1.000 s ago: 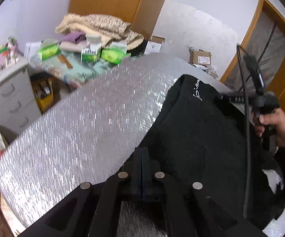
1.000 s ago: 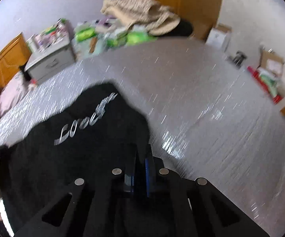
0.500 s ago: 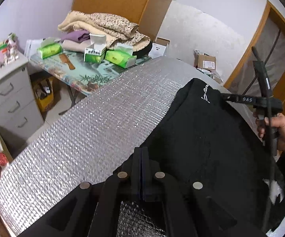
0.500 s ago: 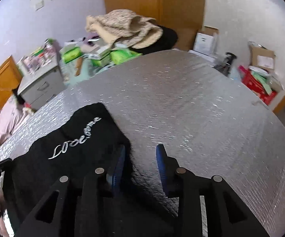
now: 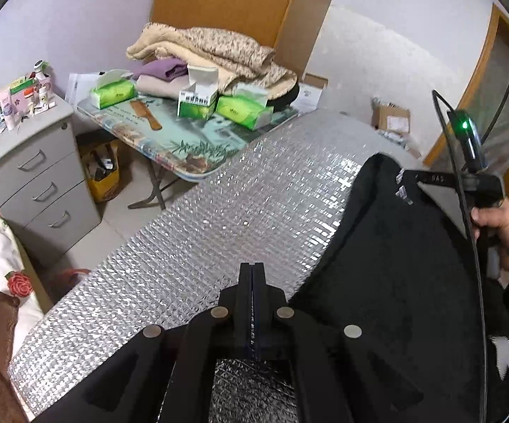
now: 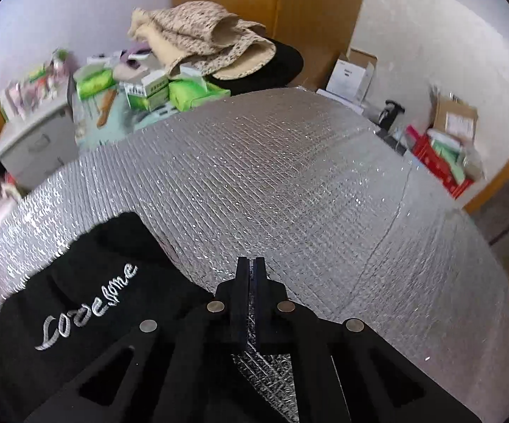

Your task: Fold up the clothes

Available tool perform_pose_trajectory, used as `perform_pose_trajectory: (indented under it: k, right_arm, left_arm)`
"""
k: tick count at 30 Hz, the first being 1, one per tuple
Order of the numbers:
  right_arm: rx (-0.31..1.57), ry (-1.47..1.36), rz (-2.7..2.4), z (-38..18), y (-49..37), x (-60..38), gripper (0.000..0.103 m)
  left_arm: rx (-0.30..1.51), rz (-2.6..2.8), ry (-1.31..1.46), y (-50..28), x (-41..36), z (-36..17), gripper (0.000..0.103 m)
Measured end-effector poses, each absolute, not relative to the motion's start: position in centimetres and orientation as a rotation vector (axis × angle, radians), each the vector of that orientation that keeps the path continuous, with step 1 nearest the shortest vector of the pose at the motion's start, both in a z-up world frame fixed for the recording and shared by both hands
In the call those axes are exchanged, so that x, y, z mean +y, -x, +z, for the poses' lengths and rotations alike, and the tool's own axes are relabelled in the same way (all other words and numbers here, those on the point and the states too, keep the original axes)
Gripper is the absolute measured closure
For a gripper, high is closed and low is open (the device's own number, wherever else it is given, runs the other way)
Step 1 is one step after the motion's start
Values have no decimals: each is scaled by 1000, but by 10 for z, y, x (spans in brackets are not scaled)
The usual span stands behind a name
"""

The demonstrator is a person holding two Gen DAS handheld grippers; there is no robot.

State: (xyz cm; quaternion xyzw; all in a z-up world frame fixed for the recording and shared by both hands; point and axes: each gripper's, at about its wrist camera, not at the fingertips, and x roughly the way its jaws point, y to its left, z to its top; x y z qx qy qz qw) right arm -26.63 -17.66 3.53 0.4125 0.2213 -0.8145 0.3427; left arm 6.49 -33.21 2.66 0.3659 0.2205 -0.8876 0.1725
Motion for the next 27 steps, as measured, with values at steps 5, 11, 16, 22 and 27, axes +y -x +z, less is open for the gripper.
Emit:
perform_pose_trajectory:
  k: [5, 11, 16, 22, 27]
  right_arm:
    - [501, -993, -2089, 68, 233, -147, 79]
    - [361, -914, -2099, 124, 175, -70, 70]
    - [293, -884, -2149, 141, 103, 18, 61]
    - [182, -927, -2259, 121, 24, 124, 61]
    - [-8, -985, -2488, 104, -19, 216, 61]
  left_arm:
    - [774, -2567, -1000, -83, -332, 31, 101]
    - [841, -2639, -1041, -94, -306, 31, 92]
    - [952, -2602, -1082, -93, -309, 23, 90]
    - [726, -2577, -1100, -80, -291, 29, 103]
    - [623, -2495, -1025, -91, -300, 36, 103]
